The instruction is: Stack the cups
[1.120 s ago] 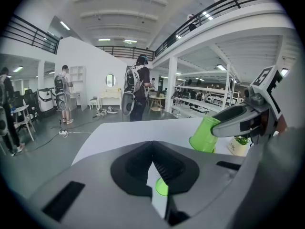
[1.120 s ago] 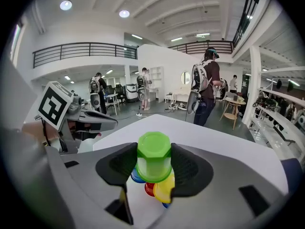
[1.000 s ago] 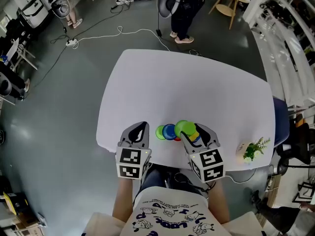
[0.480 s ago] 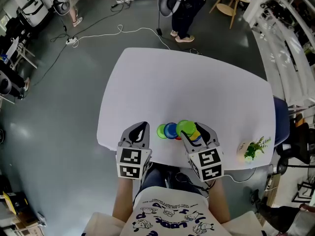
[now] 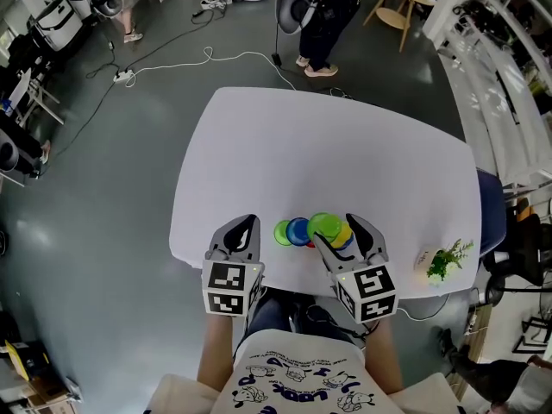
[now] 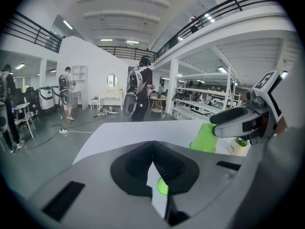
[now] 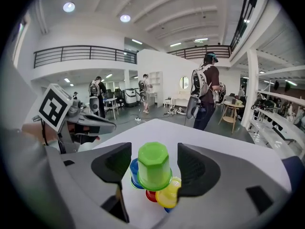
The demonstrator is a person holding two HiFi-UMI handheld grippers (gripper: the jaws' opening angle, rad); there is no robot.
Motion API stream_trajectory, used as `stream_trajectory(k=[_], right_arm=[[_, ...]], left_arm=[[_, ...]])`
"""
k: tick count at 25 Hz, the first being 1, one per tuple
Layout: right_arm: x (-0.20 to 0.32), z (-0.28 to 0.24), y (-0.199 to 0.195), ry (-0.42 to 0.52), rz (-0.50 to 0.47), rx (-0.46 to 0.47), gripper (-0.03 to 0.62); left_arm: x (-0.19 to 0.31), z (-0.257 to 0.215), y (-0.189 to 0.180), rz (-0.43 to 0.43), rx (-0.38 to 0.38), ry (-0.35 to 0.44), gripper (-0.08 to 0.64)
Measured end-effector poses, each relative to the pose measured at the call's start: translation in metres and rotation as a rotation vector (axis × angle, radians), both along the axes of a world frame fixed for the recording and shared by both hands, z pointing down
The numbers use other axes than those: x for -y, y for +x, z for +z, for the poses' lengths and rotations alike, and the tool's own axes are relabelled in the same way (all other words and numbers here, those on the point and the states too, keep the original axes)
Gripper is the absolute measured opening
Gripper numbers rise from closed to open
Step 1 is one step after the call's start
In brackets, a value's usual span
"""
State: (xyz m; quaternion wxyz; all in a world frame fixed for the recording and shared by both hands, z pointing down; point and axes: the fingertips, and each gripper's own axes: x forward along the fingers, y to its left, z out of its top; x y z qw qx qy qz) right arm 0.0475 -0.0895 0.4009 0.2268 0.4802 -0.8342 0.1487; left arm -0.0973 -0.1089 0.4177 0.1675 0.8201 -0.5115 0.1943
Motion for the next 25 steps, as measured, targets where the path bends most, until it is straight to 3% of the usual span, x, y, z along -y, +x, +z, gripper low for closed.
stream_trajectory(k=[7, 13, 17, 25], right_arm=[[0.016, -0.051, 0.04, 0.126, 0.132, 0.049, 0.295], [0.031, -0.1, 0.082, 0.269, 0.28, 0.045, 0.193], [0.036, -0.131, 0.104, 0.389, 0.375, 0.008, 0.091], [0.034, -0.154, 0.134, 0.474, 0.48, 0.026, 0.017]], left_arm=[[0.017, -0.038, 0.007, -0.028, -0.043, 0.085, 0.014], [0.032, -0.089, 0.018, -0.037, -0.071, 0.193, 0.014], [0.038, -0.122, 0.025, -0.03, -0.062, 0.26, 0.014], [0.041, -0.166, 0.043, -0.044, -0.038, 0.368, 0.014]])
